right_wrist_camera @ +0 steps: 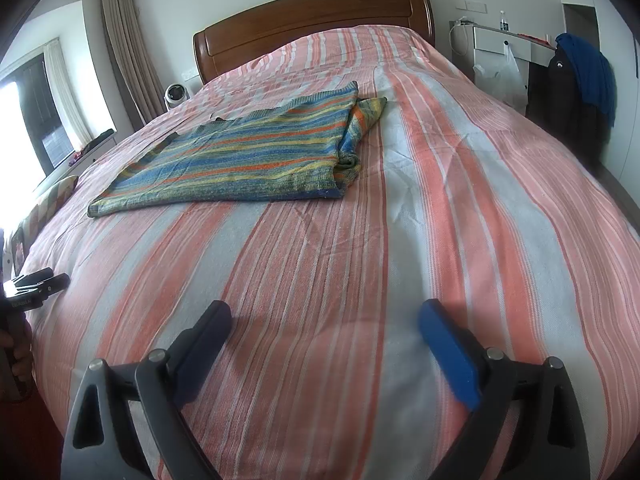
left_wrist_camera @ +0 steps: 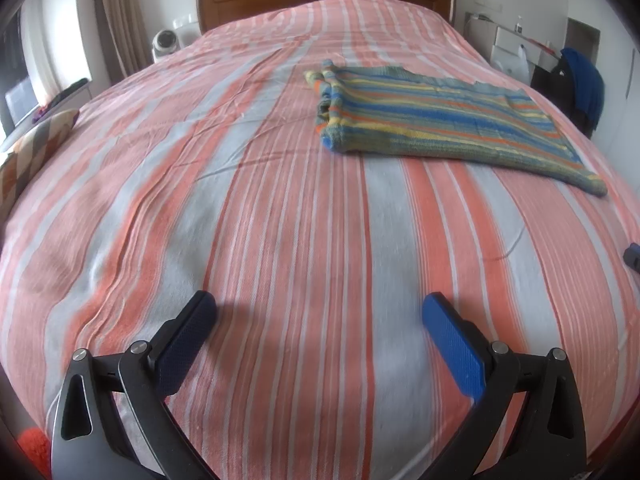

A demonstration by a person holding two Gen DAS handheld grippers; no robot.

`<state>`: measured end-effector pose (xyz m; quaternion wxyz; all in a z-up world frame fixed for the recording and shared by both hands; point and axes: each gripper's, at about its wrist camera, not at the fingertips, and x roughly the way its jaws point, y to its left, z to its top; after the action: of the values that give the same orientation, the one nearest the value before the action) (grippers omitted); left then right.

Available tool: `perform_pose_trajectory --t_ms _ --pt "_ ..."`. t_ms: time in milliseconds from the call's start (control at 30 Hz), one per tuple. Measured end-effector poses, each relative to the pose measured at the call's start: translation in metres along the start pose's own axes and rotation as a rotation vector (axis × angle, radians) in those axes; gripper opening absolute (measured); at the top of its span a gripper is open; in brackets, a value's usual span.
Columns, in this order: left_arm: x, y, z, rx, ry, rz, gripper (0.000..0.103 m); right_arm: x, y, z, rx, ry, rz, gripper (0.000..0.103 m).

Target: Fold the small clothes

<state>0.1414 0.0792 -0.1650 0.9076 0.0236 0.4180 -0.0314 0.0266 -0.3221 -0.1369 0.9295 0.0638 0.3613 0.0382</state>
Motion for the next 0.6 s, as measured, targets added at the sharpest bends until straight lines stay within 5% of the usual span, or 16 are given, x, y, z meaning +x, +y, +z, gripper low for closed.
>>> perform_pose_trajectory --t_ms 600 --pt "-0.0004 -0.0003 -0.0026 0.001 0.006 0.001 0.103 0.0005 -0.0001 0.0 0.0 -0.001 -0.001 0.095"
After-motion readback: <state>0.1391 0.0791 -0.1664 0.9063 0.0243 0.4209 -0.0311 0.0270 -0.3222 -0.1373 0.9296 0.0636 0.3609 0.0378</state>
